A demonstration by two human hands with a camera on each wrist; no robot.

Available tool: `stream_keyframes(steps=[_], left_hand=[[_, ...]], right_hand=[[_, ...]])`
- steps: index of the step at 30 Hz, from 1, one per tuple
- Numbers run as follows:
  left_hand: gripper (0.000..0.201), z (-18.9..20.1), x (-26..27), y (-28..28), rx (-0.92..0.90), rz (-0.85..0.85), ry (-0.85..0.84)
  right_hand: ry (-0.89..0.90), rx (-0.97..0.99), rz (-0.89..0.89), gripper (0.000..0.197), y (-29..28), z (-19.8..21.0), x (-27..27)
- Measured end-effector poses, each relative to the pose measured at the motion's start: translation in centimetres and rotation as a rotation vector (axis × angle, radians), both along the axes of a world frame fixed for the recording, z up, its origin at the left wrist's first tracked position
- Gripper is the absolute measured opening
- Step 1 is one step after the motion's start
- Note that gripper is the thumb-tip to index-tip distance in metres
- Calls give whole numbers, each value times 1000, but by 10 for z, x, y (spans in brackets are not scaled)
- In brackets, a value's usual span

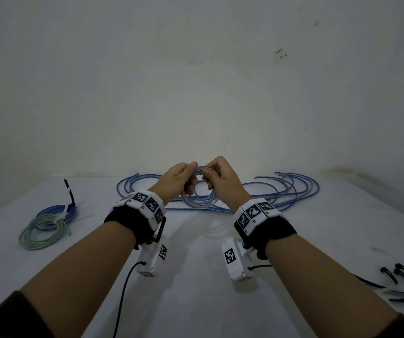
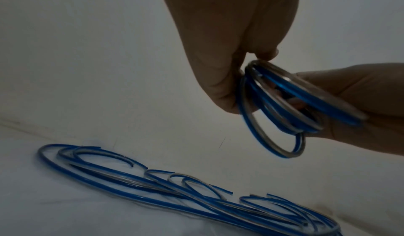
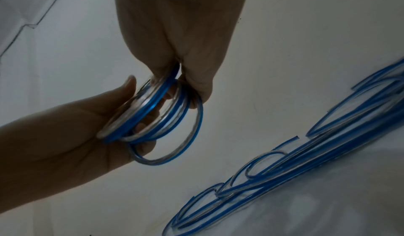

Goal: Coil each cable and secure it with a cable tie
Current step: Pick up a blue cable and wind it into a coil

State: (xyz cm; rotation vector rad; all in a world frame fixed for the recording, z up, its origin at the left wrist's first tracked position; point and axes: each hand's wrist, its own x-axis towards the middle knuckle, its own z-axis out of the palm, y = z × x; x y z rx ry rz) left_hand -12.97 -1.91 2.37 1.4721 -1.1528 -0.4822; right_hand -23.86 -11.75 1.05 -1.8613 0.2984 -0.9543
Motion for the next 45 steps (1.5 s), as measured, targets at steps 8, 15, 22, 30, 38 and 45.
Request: stream_keyframes(steps=[8, 15, 22, 30, 38, 45], left_hand=[[32, 0, -5, -9, 10, 17, -5], [29, -2, -15, -20, 18, -4, -115], [25, 2, -47, -40, 25, -135, -104], [26, 8, -95, -70, 124, -312, -145], [31, 6, -165, -109, 76, -315, -268], [35, -6, -204, -130, 102, -326, -351]], right_hand=[[-4, 106, 29, 8, -1, 1, -8], [12, 171, 57, 13, -9, 9, -24], [27, 39, -160, 18, -29, 11, -53], [-26, 17, -278, 23, -50, 14, -118], [116, 185, -286, 15, -69, 23, -203], [776, 3, -431, 17, -97, 9, -291]])
